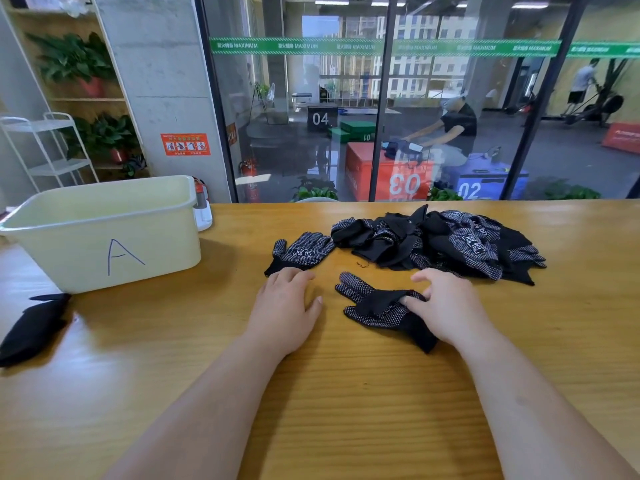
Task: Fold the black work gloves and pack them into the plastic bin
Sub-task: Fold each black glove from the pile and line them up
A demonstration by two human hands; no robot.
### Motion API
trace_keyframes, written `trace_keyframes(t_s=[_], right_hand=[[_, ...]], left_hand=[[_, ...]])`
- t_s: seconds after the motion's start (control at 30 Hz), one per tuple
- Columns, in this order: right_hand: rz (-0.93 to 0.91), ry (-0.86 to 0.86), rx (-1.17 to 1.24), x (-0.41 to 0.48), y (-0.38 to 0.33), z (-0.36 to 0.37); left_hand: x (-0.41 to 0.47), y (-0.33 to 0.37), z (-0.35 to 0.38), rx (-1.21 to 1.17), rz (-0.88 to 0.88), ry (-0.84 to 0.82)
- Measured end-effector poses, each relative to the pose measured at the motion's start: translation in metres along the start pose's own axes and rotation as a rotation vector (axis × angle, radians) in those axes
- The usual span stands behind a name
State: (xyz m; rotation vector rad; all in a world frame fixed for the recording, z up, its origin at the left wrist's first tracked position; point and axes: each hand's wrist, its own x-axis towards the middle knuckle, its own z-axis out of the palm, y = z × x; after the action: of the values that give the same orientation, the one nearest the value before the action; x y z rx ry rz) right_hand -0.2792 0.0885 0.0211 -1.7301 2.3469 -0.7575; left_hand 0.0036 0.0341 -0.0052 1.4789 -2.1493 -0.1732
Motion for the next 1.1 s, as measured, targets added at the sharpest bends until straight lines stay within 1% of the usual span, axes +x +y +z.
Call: trace_keyframes(t_s=[0.1,0.2,0.27,0.37,0.43,0.57,0.67,0.8,0.9,0.93,1.0,1.03,1.1], right_hand=[[0.010,0.072,-0.108,-0.002,0.001,0.001],[-0.102,0.121,-0.158,-0.005,-0.004,-0.003],[-0.184,0.087,-0.150,-0.006,-0.005,-0.003],[-0.255,-0.006,-0.099,-0.009,-0.009,0.001],[-0.243,0.004,-0.114,-0.010,-0.015,0.005],[-0.165,0.091,-0.197,-0.010,-0.021,0.013],[-0.112,0.091,-0.231,-0.011,-0.024,0.013],[-0.064,0.063,-0.203,-0.012,-0.024,0.013],[-0.069,0.106,-0.223,-0.013,-0.024,0.013],[-0.095,0.130,-0.201,-0.013,-0.025,0.013],[-0.213,0.133,-0.052,-0.013,-0.026,0.013],[-0.290,0.097,0.037,-0.013,-0.027,0.013],[-0.428,-0.022,0.119,-0.015,-0.029,0.015]], left_hand=[[-0.001,0.000,-0.001,0.061,-0.007,-0.017],[-0.002,0.002,-0.004,0.109,0.016,0.004],[-0.002,0.002,-0.004,0.107,0.025,0.006],[-0.003,0.003,-0.005,0.083,0.038,-0.006],[-0.003,0.002,-0.005,0.081,0.040,-0.011],[-0.003,0.001,-0.005,0.089,0.037,-0.021],[-0.003,0.001,-0.006,0.051,0.046,0.004],[-0.004,0.004,-0.009,-0.097,0.132,0.043],[-0.007,0.010,-0.011,-0.210,0.221,0.014],[-0.008,0.011,-0.011,-0.212,0.250,-0.008],[-0.008,0.012,-0.008,-0.159,0.290,-0.056],[-0.008,0.012,-0.007,-0.124,0.298,-0.071],[-0.007,0.011,-0.005,-0.085,0.294,-0.075]])
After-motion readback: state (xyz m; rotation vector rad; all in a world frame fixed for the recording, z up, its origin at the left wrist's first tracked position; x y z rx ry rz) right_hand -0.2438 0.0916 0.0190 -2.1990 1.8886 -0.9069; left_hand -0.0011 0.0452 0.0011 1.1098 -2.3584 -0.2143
